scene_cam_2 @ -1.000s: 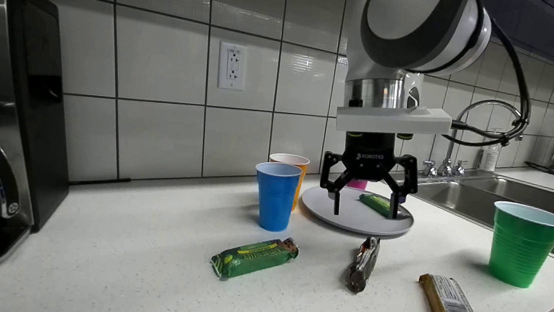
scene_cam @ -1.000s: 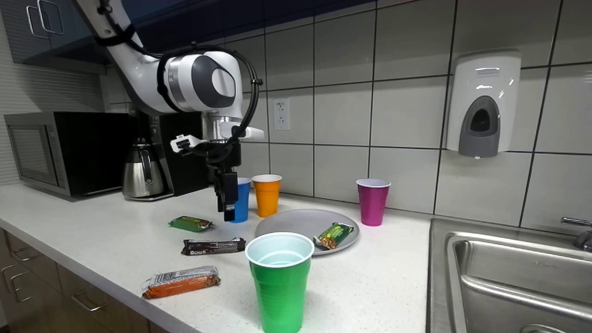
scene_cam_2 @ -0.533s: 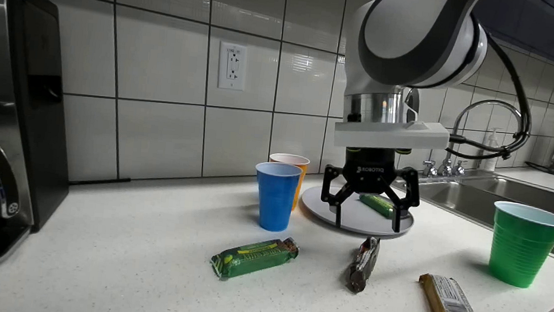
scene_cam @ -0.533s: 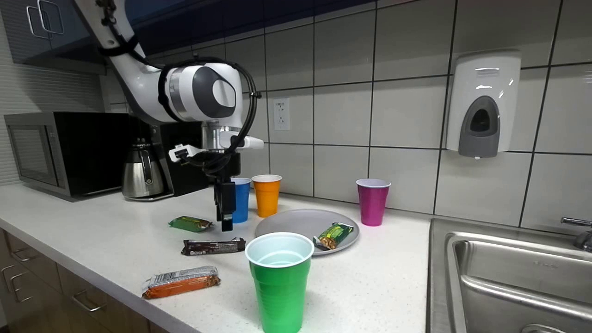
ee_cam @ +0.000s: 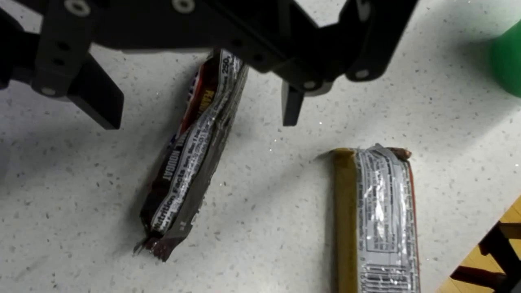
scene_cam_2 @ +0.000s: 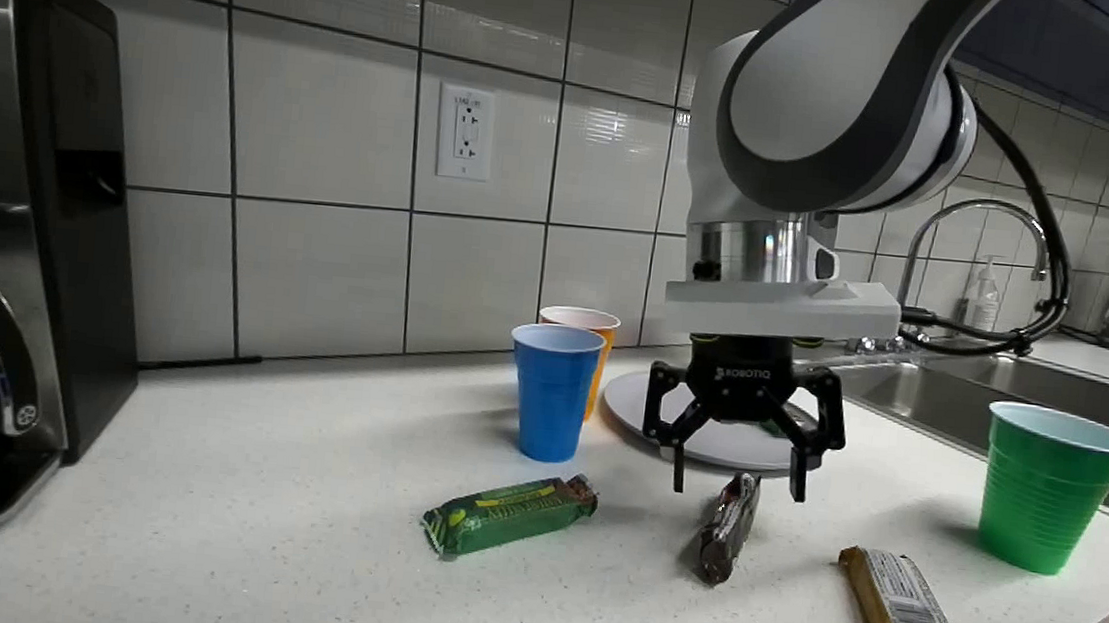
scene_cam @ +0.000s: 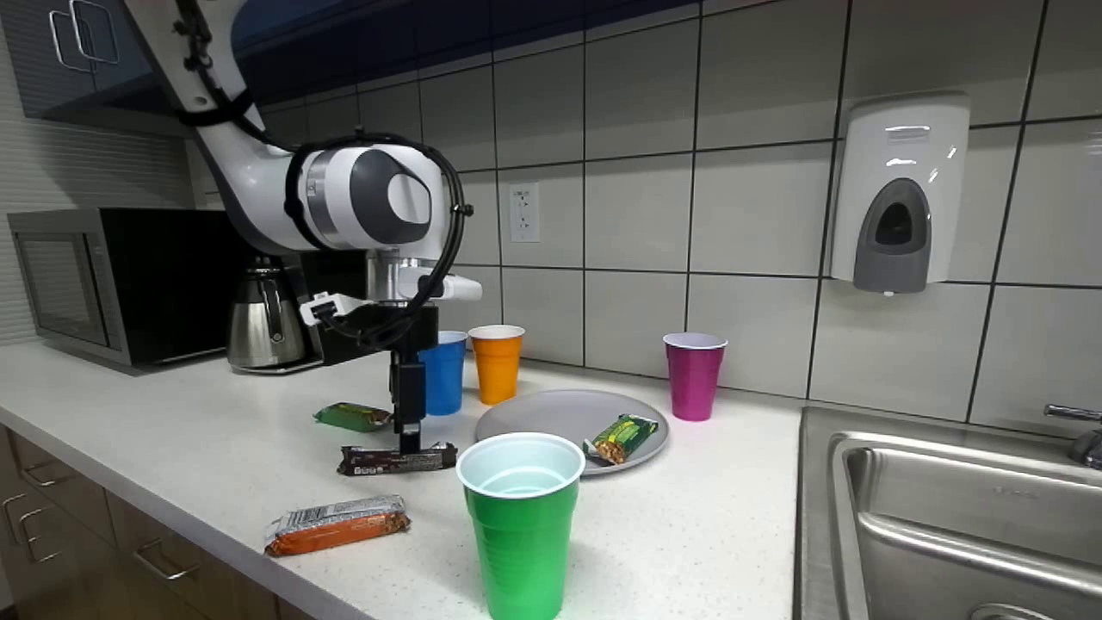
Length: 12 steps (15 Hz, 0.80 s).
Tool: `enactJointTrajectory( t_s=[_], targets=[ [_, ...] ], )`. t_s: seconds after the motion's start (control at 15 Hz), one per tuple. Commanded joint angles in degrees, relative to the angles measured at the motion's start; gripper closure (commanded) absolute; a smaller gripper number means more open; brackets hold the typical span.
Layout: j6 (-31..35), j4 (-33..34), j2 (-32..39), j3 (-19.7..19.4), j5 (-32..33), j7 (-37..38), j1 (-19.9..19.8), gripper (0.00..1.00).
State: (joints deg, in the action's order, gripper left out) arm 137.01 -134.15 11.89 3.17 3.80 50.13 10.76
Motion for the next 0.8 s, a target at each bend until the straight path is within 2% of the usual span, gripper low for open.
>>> enactJointTrajectory(
  t_s=[0.0,0.73],
  targets=[
    [1.7,-1.3,0.0,0.2,-0.4,2.3,0.6,0.0],
    [8.1,-2.5,1.3,0.1,-4.1,2.3,0.4,0.0]
  ],
)
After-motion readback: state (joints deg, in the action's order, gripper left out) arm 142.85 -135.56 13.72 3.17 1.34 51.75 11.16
